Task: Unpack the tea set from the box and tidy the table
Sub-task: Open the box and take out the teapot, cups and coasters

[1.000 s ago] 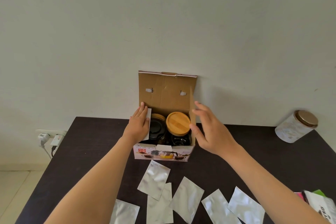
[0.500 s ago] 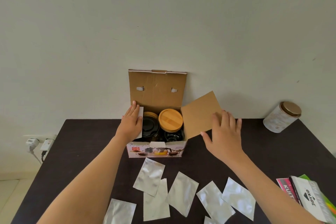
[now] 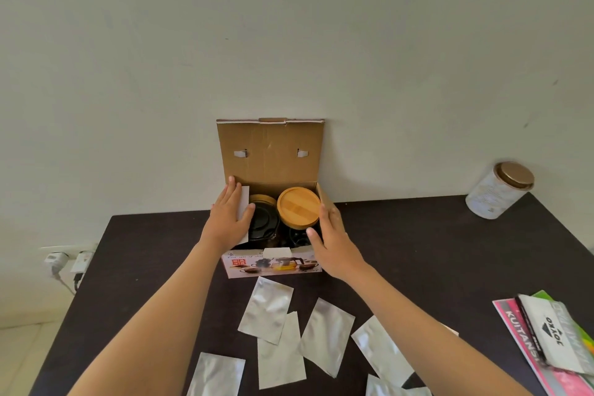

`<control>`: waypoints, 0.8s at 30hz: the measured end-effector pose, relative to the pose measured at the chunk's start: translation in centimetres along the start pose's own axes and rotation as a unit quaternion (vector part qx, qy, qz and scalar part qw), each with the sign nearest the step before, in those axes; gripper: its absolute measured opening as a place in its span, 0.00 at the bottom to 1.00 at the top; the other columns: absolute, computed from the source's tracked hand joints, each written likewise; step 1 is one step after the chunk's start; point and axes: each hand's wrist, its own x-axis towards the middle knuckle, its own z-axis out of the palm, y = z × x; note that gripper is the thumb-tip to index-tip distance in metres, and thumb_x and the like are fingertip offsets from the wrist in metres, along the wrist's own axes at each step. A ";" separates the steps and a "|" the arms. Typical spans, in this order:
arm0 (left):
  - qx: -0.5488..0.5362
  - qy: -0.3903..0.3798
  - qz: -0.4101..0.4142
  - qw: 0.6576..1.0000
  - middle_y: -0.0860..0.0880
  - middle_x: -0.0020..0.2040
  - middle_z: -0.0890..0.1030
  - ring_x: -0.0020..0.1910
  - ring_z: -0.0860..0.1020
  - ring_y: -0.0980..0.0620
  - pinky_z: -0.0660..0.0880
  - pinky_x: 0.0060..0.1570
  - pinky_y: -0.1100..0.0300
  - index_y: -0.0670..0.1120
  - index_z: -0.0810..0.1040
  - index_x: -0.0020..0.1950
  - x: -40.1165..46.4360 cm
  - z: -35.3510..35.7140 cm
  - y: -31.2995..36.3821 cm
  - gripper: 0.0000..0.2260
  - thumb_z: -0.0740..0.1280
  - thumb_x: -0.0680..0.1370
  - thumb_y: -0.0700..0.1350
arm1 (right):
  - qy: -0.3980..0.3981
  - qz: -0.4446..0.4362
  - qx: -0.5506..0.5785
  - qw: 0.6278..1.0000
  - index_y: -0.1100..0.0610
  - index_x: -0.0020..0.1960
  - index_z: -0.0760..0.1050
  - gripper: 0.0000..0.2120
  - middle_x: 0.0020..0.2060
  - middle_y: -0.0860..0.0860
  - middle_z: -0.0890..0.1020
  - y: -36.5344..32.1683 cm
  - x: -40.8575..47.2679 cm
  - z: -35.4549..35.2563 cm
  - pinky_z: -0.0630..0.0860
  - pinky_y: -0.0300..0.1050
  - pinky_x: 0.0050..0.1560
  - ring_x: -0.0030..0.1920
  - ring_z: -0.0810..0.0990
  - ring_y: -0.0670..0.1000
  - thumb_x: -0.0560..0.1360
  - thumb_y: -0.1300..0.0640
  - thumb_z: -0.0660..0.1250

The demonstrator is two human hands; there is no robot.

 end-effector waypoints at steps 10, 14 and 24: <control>0.026 0.000 0.000 1.000 0.50 0.79 0.46 0.77 0.49 0.49 0.52 0.74 0.46 0.47 0.49 0.78 0.1 0.1 0.0 0.36 0.60 0.77 0.61 | -0.011 0.003 -0.083 0.996 0.53 0.77 0.34 0.48 0.77 0.60 0.45 -0.8 4.0 -0.7 0.56 0.62 0.73 0.76 0.47 0.61 0.73 0.30 0.56; 0.029 0.000 -0.005 1.000 0.51 0.78 0.46 0.77 0.48 0.50 0.52 0.74 0.46 0.47 0.49 0.78 0.0 0.1 0.1 0.34 0.59 0.78 0.59 | 0.015 0.025 -0.069 0.997 0.51 0.77 0.38 0.54 0.76 0.59 0.49 -1.6 5.0 -0.1 0.64 0.61 0.69 0.74 0.55 0.63 0.65 0.23 0.57; 0.093 -0.074 -0.040 0.992 0.49 0.78 0.43 0.77 0.46 0.48 0.42 0.71 0.38 0.47 0.48 0.78 0.6 -1.3 1.5 0.27 0.55 0.82 0.52 | 0.053 0.026 -0.036 0.998 0.51 0.77 0.44 0.52 0.74 0.56 0.55 -1.3 5.0 0.5 0.71 0.57 0.63 0.71 0.62 0.62 0.65 0.24 0.60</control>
